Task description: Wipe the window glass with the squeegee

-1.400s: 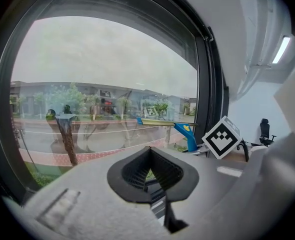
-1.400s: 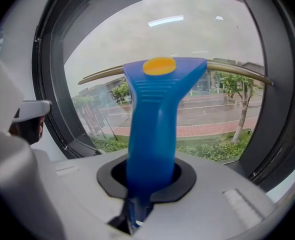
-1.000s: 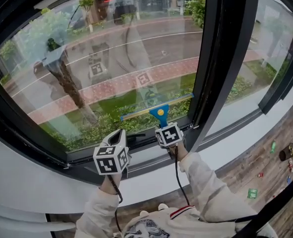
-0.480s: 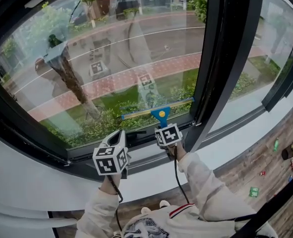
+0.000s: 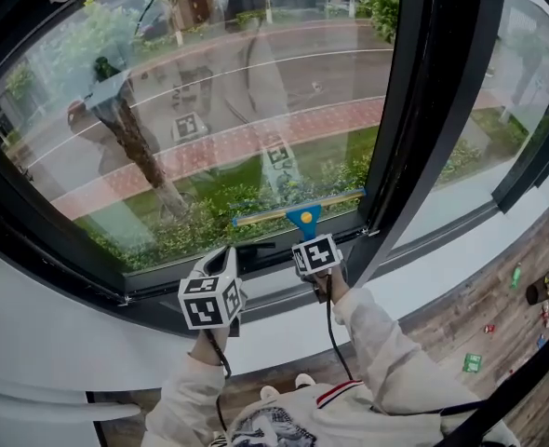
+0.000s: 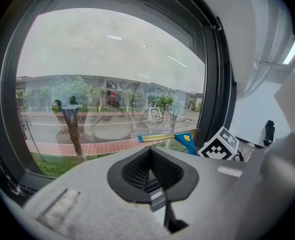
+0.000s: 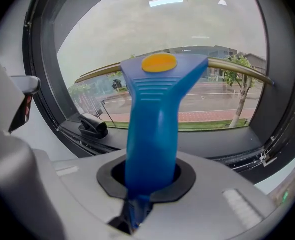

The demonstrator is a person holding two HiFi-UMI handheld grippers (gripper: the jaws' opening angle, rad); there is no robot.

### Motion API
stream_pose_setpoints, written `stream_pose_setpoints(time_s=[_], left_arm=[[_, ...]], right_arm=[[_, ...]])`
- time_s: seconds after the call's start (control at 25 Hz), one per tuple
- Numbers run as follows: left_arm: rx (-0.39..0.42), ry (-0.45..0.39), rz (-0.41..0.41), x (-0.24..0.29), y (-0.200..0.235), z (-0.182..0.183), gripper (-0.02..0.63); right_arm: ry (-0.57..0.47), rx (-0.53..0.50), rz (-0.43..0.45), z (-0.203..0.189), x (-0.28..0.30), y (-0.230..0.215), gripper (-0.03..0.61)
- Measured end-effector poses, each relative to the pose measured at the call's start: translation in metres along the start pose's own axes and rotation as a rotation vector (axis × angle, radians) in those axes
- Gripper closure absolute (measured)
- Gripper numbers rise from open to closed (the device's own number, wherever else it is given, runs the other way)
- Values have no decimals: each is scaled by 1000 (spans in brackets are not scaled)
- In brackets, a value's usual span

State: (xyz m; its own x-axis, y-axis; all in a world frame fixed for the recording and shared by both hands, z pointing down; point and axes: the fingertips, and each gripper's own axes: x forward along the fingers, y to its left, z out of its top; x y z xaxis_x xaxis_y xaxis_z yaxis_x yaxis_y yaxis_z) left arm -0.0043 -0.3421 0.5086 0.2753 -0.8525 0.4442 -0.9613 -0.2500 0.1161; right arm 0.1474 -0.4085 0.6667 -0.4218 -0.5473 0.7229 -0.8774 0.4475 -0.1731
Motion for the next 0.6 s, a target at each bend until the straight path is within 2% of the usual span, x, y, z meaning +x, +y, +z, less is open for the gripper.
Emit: stream_pose_setpoints(time_s=[0.28, 0.6], left_arm=[[-18, 35, -4, 6, -4, -22, 612], [-46, 46, -11, 7, -5, -35, 612]], right_arm=[[39, 11, 10, -5, 1, 1, 523], [175, 25, 57, -19, -1, 5, 523]])
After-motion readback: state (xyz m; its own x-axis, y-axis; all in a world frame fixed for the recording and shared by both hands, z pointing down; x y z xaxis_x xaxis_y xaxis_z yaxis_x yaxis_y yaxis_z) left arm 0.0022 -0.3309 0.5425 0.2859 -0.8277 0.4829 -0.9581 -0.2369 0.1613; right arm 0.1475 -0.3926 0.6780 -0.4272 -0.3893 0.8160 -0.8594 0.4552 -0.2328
